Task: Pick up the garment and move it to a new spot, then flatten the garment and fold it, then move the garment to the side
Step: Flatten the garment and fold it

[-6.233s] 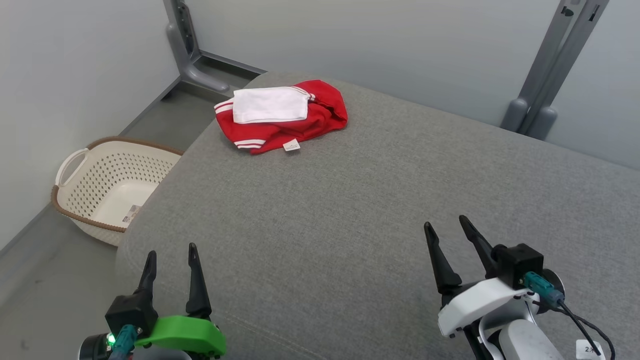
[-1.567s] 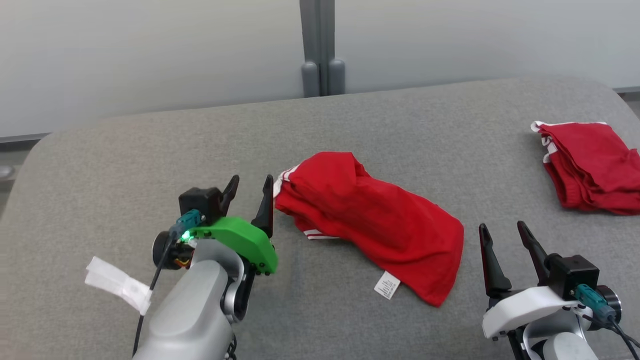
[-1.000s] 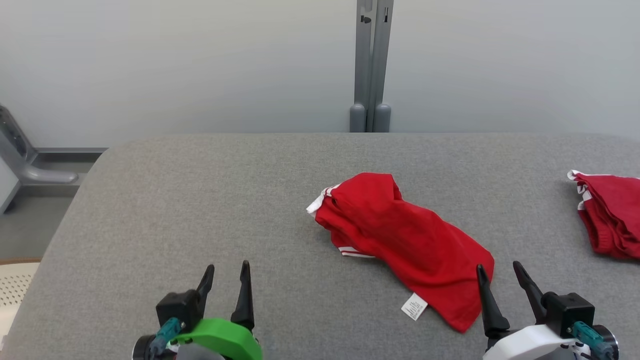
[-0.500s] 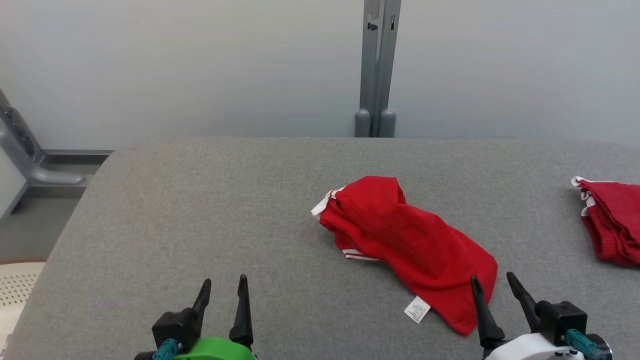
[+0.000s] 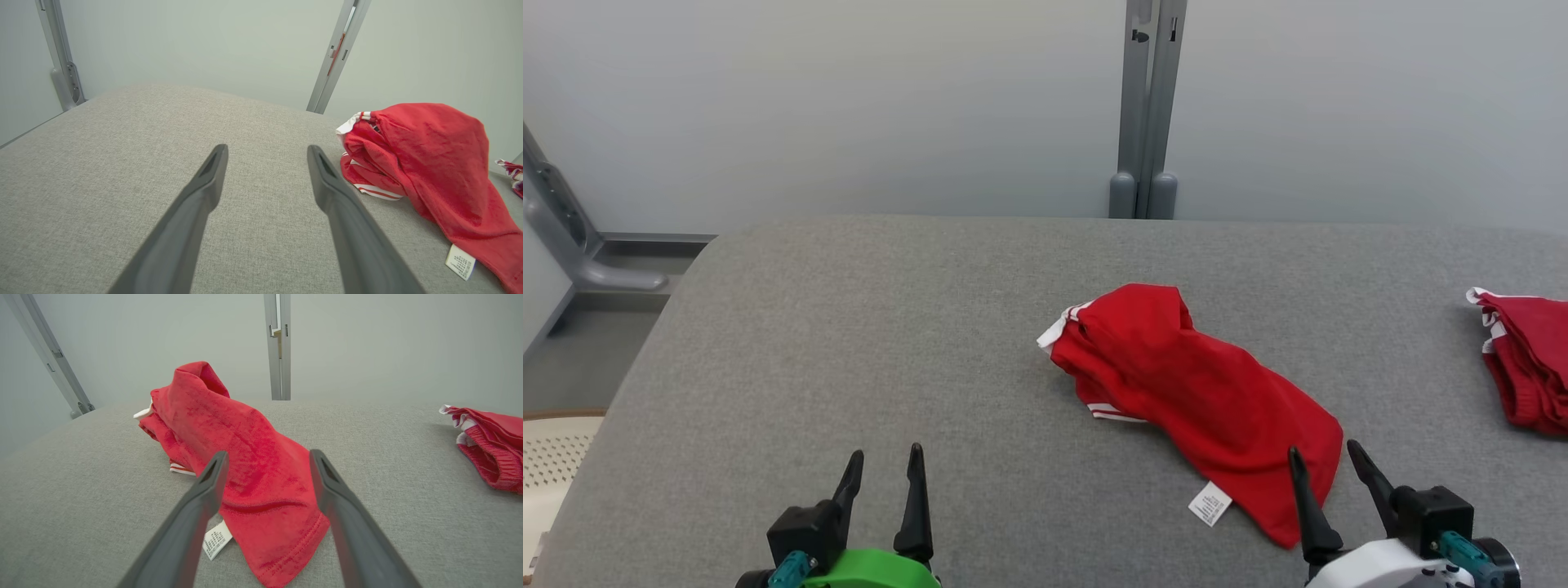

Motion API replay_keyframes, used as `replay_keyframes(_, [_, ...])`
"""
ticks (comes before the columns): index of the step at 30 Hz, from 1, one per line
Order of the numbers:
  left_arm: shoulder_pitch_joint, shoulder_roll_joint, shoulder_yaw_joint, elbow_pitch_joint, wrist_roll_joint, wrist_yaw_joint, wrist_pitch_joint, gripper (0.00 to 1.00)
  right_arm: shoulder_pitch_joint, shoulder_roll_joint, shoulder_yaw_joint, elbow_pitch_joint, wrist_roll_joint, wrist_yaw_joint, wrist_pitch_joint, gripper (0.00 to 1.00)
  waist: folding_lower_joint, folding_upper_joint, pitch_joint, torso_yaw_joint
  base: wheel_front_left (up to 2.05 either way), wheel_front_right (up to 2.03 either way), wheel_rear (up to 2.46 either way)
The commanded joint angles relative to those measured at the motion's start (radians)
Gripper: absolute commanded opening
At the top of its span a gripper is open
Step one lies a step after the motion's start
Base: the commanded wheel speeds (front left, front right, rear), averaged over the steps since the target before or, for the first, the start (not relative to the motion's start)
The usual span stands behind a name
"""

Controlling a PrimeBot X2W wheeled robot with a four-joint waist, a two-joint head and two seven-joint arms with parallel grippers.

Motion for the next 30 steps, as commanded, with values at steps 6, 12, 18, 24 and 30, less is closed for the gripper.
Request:
replay_keyframes(6, [-0.016,0.005,-0.006,-0.004,0.017,0.005,0.002,1.00,-0.121,-0.002,0.044,0.010,-0.072,-0.002,0.034,1.00,0.0000,0.0000,0.039,0.038,0.00,0.00,0.00])
replay_keyframes(12, [-0.040,-0.002,-0.018,-0.002,0.024,0.001,0.002,1.00,-0.290,-0.003,0.098,0.159,-0.155,-0.002,0.076,1.00,0.0000,0.0000,0.090,0.090,0.00,0.00,0.00])
replay_keyframes(18, [-0.054,-0.009,-0.019,0.004,0.023,0.003,0.001,1.00,-0.414,-0.025,0.094,0.341,-0.227,-0.002,0.068,1.00,0.0000,0.0000,0.126,0.134,0.00,0.00,0.00])
replay_keyframes(24, [-0.069,-0.014,-0.012,-0.001,0.029,0.003,0.001,1.00,-0.525,-0.079,0.113,0.460,-0.240,-0.002,0.060,0.00,0.0000,0.0000,0.151,0.161,0.00,0.00,0.00])
replay_keyframes(30, [-0.079,-0.025,-0.007,-0.001,0.033,-0.003,0.001,1.00,-0.685,-0.165,0.114,0.500,-0.253,-0.002,0.059,0.00,0.0000,0.0000,0.167,0.179,0.00,0.00,0.00])
